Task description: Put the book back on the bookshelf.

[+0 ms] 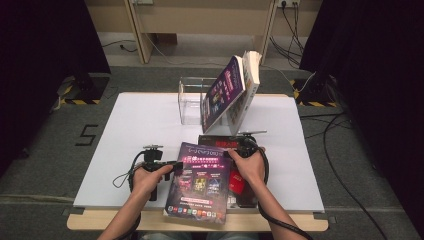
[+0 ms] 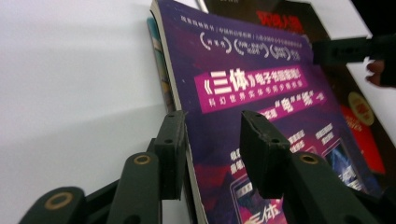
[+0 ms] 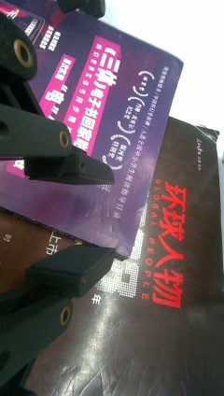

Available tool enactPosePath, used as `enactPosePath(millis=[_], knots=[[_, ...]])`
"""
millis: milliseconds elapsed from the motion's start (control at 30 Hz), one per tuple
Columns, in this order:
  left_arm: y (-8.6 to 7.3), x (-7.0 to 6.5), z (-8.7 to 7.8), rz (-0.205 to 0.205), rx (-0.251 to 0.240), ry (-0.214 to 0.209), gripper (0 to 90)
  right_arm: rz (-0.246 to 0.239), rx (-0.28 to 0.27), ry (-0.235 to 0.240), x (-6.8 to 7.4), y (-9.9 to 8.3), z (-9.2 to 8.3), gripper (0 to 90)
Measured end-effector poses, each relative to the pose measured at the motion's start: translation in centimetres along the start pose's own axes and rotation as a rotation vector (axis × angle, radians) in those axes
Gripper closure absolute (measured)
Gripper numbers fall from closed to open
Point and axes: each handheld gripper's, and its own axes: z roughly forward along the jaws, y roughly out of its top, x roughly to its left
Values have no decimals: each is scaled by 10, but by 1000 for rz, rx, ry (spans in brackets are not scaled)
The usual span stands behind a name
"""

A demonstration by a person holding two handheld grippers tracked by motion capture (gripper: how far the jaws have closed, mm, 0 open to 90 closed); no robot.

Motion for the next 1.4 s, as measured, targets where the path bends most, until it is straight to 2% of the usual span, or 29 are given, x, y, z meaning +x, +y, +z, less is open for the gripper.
enactPosePath(millis=[367,600,700,767,900,967,1067,1167,1333,1400], knots=[[0,7,8,-30,6,8,639,-2,2,3,0,0,0,580],[3,9,4,-50,-26,-30,677,0,1,8,-1,0,0,575],[5,6,4,-50,-55,-63,697,-15,-4,0,1,0,0,571],[7,3,6,-51,-47,-70,700,-14,-2,-1,1,0,0,571],[9,0,10,-21,-32,-54,709,-13,-2,7,0,0,0,571],[8,0,9,8,-40,-49,766,-16,-1,10,0,0,0,564],[7,-1,4,44,-66,-96,836,-16,3,19,-1,1,0,547],[7,-6,-3,94,-86,-117,842,-14,1,43,-4,2,1,529],[5,-11,-12,172,-126,-153,843,-25,-12,37,-6,9,3,499],[3,-11,-14,184,-138,-157,843,-32,-19,42,-7,12,3,492]])
